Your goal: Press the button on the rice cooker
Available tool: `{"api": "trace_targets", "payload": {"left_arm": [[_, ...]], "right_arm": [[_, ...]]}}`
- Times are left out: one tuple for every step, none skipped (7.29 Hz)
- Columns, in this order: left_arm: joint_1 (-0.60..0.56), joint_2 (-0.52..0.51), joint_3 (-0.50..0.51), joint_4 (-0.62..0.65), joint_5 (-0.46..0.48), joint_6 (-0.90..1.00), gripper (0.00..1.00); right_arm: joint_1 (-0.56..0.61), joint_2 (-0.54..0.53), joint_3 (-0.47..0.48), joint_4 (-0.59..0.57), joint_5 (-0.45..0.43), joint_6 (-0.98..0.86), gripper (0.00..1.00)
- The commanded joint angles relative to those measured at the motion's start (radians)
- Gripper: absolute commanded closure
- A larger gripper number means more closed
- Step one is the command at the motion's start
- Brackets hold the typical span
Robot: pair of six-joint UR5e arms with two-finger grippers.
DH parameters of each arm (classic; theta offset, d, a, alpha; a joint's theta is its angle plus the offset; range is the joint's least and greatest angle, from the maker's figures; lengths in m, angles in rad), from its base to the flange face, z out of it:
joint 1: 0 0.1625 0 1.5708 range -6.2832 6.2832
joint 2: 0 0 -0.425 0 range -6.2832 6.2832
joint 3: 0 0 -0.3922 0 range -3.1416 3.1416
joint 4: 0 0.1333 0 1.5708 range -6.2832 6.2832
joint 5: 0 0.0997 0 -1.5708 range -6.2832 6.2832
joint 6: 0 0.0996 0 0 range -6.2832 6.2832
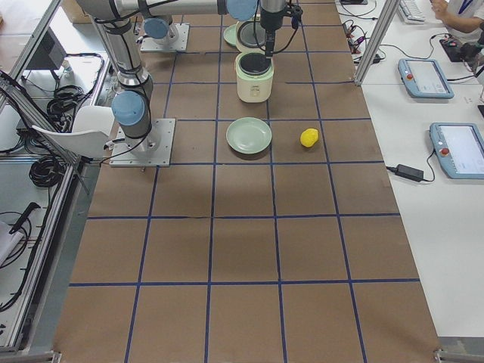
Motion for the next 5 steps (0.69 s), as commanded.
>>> {"api": "trace_targets", "payload": {"left_arm": [[0.0, 0.0, 0.0, 0.0, 0.0, 0.0, 0.0], [0.0, 0.0, 0.0, 0.002, 0.0, 0.0, 0.0], [0.0, 0.0, 0.0, 0.0, 0.0, 0.0, 0.0], [0.0, 0.0, 0.0, 0.0, 0.0, 0.0, 0.0], [0.0, 0.0, 0.0, 0.0, 0.0, 0.0, 0.0]], "right_arm": [[-0.008, 0.005, 0.003, 0.003, 0.012, 0.011, 0.0], [-0.002, 0.0, 0.002, 0.002, 0.005, 0.011, 0.0], [0.0, 0.002, 0.002, 0.0, 0.006, 0.012, 0.0], [0.0, 0.002, 0.002, 0.0, 0.012, 0.012, 0.0], [-0.002, 0.003, 0.002, 0.0, 0.008, 0.011, 0.0]]}}
